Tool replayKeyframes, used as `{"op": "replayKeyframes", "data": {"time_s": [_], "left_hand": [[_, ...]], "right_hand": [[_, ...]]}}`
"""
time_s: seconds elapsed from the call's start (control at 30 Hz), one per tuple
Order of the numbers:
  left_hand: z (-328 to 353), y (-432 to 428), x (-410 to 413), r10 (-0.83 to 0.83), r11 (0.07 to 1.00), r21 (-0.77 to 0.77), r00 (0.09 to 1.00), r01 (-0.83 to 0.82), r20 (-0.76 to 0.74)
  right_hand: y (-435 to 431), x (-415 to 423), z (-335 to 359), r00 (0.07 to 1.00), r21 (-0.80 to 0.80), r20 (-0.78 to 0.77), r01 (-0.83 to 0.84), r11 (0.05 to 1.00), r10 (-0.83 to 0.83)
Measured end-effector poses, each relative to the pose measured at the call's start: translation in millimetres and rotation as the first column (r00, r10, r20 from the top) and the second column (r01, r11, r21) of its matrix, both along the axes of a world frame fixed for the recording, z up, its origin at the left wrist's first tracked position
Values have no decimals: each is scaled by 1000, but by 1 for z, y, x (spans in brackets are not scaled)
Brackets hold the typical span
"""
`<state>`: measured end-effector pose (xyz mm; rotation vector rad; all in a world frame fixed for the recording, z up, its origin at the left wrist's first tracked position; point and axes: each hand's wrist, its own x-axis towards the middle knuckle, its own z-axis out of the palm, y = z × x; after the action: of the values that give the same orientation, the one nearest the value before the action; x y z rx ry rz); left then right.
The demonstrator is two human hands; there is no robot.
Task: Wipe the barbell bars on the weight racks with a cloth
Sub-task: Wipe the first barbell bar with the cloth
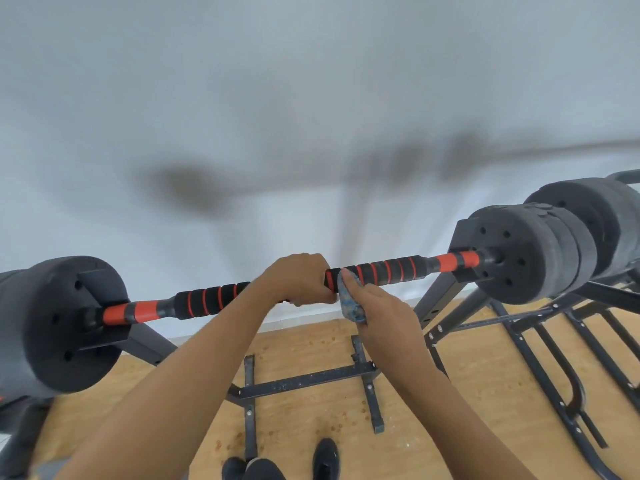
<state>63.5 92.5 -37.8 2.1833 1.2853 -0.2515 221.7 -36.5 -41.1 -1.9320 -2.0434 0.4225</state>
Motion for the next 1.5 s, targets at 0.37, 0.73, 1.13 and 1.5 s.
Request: {"op": "replayKeyframes", "data": {"time_s": [0.37, 0.73, 1.13, 1.5], "left_hand": [[16, 15, -9, 37, 942, -333, 977, 36, 209], [-12, -35, -2, 29, 799, 601, 998, 8, -51], [2, -9, 6, 73, 988, 141, 990, -56, -121], [3, -16, 8, 100, 956, 289, 978, -43, -184]], "right_hand": [[11, 24, 28, 959, 39, -216, 198, 979, -185], [85, 8, 51, 992, -223, 110, 88, 971, -64], [24, 30, 29, 981, -87, 32, -189, 978, 192], [57, 53, 47, 926, 52, -81, -366, 929, 370]]}}
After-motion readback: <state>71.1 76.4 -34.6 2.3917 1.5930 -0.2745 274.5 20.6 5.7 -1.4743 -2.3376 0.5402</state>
